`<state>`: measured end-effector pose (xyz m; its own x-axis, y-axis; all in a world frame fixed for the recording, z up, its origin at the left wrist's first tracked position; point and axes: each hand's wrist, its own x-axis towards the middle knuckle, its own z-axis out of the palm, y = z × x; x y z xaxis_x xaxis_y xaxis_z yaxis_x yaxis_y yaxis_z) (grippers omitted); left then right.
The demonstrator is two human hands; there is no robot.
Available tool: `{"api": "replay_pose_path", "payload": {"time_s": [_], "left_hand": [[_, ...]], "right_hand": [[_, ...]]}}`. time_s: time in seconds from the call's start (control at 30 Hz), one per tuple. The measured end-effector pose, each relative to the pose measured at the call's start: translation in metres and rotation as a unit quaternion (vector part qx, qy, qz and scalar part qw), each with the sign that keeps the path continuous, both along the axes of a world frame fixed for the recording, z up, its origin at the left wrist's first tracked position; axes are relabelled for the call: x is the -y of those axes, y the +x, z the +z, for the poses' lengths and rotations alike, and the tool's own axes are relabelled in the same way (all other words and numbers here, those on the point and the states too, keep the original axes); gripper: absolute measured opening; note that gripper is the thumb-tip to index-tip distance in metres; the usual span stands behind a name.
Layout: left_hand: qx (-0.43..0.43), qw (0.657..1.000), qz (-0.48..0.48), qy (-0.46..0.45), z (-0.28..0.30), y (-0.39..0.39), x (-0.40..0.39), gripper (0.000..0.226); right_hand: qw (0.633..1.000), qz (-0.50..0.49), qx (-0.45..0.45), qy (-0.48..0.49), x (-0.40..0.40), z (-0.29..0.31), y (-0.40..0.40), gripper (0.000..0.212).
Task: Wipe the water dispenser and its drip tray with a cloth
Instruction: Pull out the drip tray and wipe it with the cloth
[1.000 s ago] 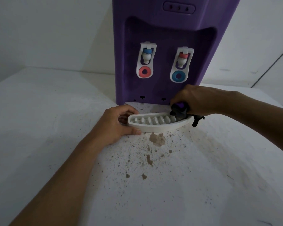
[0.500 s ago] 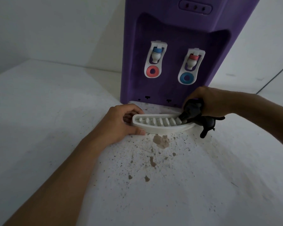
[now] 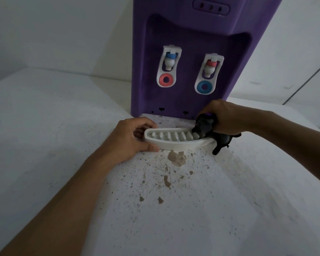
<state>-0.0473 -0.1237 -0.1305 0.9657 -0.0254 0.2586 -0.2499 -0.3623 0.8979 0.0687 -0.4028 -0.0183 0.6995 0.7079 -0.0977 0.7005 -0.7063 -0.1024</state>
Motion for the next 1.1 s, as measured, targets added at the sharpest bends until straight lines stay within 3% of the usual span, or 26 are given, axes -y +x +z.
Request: {"api": "replay_pose_path", "payload": {"time_s": [0.3, 0.57, 0.83, 1.1], "left_hand": [[0.005, 1.0, -0.001, 0.004, 0.001, -0.002, 0.0, 0.058], [0.008, 1.0, -0.004, 0.011, -0.001, 0.0, -0.001, 0.059], [0.011, 1.0, -0.007, 0.005, -0.004, 0.002, -0.003, 0.06], [0.013, 1.0, -0.009, 0.002, -0.005, 0.003, -0.002, 0.059]], "right_hand": [[0.995, 0.044, 0.075, -0.041, 0.006, 0.004, -0.005, 0.029], [0.999, 0.025, 0.028, -0.022, -0.003, 0.001, -0.005, 0.032], [0.992, 0.046, 0.066, -0.101, 0.002, 0.012, -0.003, 0.022], [1.0, 0.002, 0.014, 0.008, 0.001, -0.005, -0.012, 0.015]]}}
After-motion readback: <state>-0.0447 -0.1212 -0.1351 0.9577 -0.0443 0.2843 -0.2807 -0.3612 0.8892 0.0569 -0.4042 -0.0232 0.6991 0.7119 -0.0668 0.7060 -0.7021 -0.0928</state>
